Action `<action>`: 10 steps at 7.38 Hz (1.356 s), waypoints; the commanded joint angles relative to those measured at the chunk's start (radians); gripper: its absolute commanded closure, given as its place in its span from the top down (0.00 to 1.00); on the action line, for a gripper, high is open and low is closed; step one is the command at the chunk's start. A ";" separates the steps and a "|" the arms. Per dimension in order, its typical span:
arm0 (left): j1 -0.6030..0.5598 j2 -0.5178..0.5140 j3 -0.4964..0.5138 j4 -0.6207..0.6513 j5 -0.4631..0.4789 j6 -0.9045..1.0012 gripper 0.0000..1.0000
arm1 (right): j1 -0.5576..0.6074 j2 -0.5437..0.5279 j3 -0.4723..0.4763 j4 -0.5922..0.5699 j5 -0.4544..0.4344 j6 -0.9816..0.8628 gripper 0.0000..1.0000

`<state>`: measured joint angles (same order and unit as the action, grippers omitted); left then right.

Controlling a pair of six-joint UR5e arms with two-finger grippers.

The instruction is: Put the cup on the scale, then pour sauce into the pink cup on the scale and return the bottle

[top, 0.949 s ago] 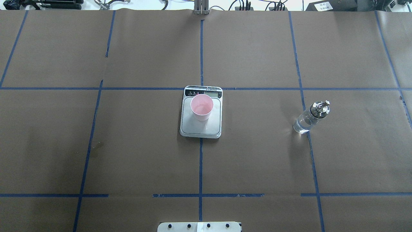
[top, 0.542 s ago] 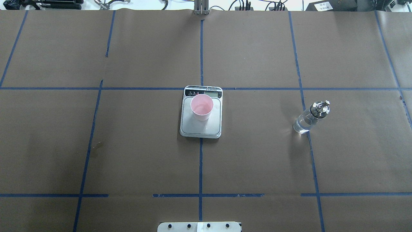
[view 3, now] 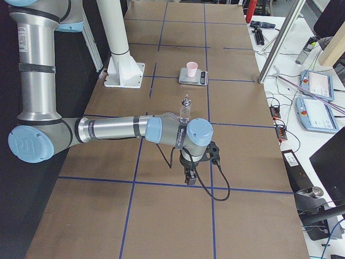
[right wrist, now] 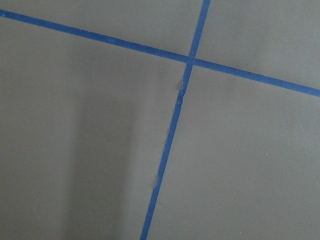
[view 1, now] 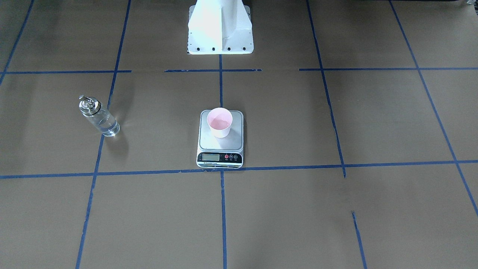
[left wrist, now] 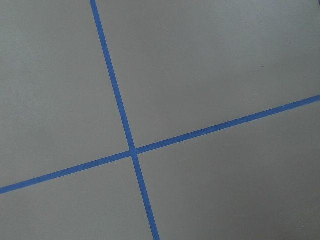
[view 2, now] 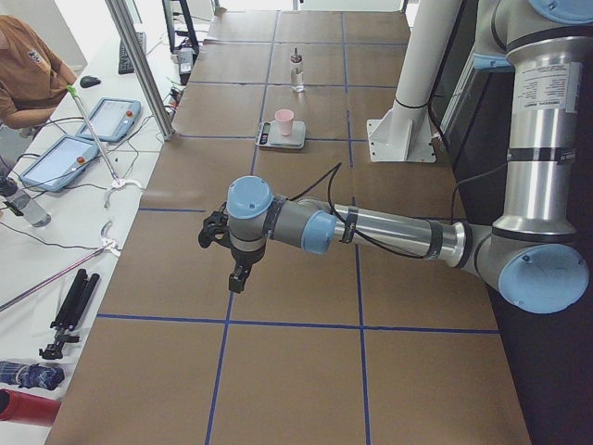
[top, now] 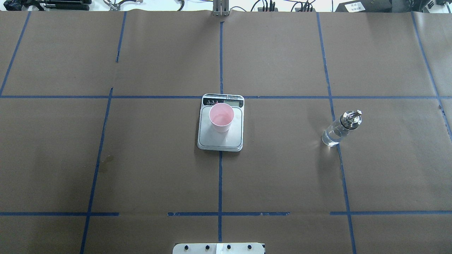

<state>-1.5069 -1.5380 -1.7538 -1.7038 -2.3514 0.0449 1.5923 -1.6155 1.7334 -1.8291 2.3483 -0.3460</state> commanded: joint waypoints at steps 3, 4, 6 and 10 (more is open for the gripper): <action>0.008 0.056 -0.007 0.012 -0.006 0.000 1.00 | -0.006 0.012 0.023 0.011 0.026 0.027 1.00; 0.008 0.049 -0.021 0.079 -0.008 0.001 1.00 | -0.008 0.022 0.023 0.011 0.031 0.025 1.00; 0.019 0.033 -0.030 0.125 -0.005 -0.003 1.00 | -0.006 0.019 0.021 0.013 0.032 0.024 1.00; 0.051 0.033 -0.046 0.124 -0.005 -0.007 1.00 | -0.006 0.020 0.023 0.013 0.031 0.021 1.00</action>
<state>-1.4661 -1.5048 -1.7936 -1.5800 -2.3587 0.0379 1.5861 -1.5975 1.7539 -1.8164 2.3814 -0.3227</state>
